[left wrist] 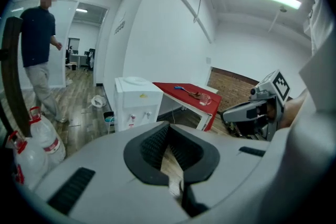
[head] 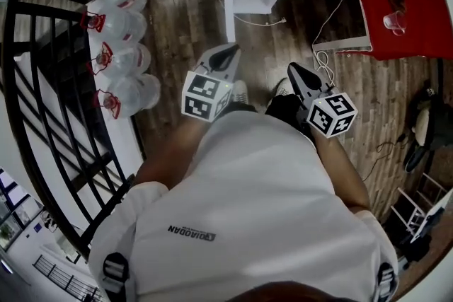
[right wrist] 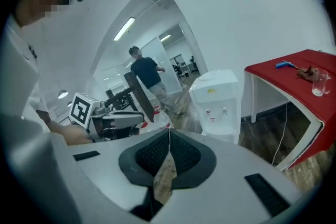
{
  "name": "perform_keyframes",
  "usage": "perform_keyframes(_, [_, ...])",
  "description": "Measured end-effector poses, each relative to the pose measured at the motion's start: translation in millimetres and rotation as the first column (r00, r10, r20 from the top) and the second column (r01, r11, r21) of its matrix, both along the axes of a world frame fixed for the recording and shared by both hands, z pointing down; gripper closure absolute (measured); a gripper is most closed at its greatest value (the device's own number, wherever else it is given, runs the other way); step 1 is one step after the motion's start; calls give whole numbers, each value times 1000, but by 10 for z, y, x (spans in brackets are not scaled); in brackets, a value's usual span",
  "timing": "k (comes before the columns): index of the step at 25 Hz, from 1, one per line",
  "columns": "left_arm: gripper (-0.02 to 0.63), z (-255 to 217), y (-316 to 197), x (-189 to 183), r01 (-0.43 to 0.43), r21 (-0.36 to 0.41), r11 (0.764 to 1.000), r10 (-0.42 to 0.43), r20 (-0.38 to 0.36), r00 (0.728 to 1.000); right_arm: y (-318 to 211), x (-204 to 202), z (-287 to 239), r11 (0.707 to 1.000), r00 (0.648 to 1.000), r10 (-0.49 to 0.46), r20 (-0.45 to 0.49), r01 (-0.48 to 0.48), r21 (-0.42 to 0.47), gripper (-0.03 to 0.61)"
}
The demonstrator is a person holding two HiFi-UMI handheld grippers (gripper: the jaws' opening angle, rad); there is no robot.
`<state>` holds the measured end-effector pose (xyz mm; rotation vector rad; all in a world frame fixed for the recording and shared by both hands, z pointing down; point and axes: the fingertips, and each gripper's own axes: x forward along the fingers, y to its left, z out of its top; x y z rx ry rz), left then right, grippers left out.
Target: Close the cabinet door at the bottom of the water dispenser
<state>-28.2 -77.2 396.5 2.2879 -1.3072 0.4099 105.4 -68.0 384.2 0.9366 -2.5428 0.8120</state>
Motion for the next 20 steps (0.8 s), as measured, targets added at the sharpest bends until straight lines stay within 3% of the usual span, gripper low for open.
perform_keyframes(5, [617, 185, -65, -167, 109, -39, 993, -109, 3, 994, -279, -295, 267, 990, 991, -129, -26, 127, -62, 555])
perform_keyframes(10, [617, 573, -129, -234, 210, -91, 973, -206, 49, 977, -564, -565, 959, 954, 954, -277, -116, 259, -148, 555])
perform_keyframes(16, [617, 1223, -263, -250, 335, -197, 921, -331, 55, 942, -886, -837, 2176, 908, 901, -383, -204, 326, -264, 549])
perform_keyframes(18, [617, 1476, -312, -232, 369, -237, 899, -369, 48, 928, -955, -961, 2611, 888, 877, -425, -222, 357, -292, 474])
perform_keyframes(20, [617, 1737, -311, -197, 394, -285, 874, -399, 42, 916, -965, -1086, 3034, 866, 857, -462, -230, 379, -327, 456])
